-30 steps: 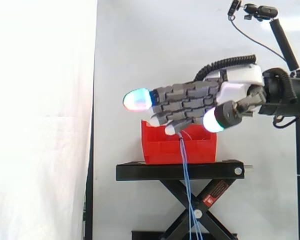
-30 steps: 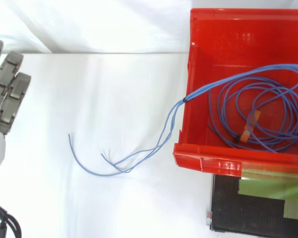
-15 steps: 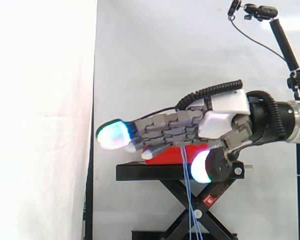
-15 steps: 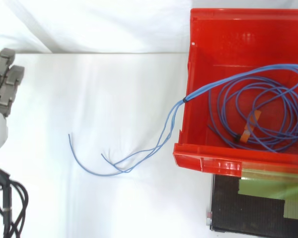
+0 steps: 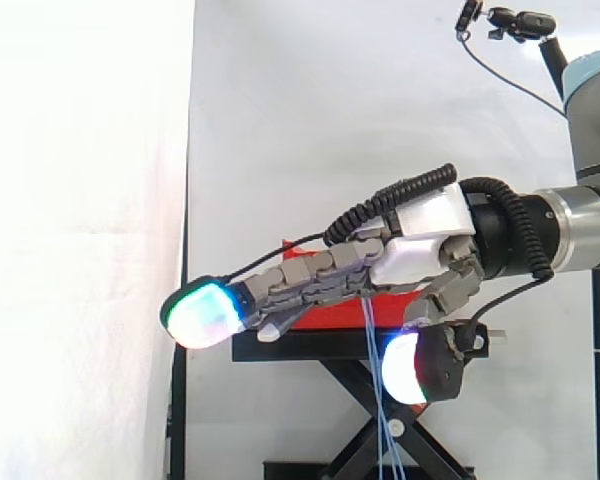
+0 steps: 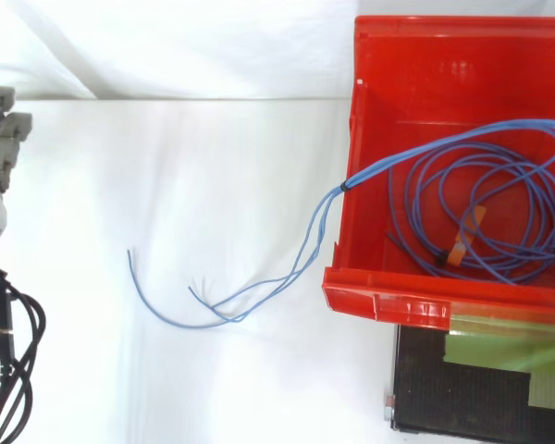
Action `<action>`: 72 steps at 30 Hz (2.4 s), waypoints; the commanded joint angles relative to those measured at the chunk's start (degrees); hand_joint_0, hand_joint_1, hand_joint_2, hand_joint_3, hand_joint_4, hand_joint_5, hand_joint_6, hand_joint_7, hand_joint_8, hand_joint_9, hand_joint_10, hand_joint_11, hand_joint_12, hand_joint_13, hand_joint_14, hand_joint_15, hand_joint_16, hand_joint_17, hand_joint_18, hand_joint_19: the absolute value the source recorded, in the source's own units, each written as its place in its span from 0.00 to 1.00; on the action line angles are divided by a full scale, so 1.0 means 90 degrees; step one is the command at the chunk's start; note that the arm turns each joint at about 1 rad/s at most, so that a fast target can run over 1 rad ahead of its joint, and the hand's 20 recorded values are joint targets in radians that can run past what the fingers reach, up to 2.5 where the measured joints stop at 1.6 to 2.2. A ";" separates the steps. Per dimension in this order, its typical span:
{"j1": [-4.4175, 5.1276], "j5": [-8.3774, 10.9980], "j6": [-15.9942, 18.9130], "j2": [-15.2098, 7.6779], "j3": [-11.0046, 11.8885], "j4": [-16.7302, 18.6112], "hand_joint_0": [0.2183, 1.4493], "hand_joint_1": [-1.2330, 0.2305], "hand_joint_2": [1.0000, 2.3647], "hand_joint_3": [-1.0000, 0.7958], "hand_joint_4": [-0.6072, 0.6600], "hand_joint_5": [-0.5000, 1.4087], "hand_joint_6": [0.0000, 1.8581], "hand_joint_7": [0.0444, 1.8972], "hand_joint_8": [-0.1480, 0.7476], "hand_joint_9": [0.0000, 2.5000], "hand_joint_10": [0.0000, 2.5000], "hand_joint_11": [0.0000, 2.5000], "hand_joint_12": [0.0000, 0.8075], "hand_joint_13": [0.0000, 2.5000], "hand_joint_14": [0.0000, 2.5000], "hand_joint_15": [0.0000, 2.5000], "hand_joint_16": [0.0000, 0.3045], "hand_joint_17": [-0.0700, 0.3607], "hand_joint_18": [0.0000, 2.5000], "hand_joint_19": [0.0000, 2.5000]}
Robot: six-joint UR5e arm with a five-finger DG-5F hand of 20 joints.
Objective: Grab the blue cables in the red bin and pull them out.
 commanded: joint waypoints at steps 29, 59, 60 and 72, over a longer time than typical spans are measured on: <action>-0.0243 -0.0126 -0.3807 -0.0002 0.0629 -0.1235 0.48 0.31 0.00 0.00 0.65 0.40 0.00 0.08 0.41 0.02 0.00 0.06 0.40 0.00 0.00 0.14 0.15 0.40 0.00 0.22; -0.0419 -0.0311 -0.3485 -0.0012 -0.0181 0.0298 0.48 0.29 0.00 0.00 0.65 0.42 0.00 0.07 0.42 0.04 0.00 0.04 0.40 0.00 0.00 0.13 0.15 0.40 0.00 0.20; -0.0419 -0.0311 -0.3485 -0.0012 -0.0181 0.0298 0.48 0.29 0.00 0.00 0.65 0.42 0.00 0.07 0.42 0.04 0.00 0.05 0.40 0.00 0.00 0.13 0.15 0.40 0.00 0.20; -0.0536 -0.0380 -0.4334 -0.0002 -0.0025 0.0298 0.48 0.29 0.00 0.00 0.65 0.42 0.00 0.07 0.42 0.04 0.00 0.04 0.40 0.00 0.00 0.13 0.15 0.40 0.00 0.20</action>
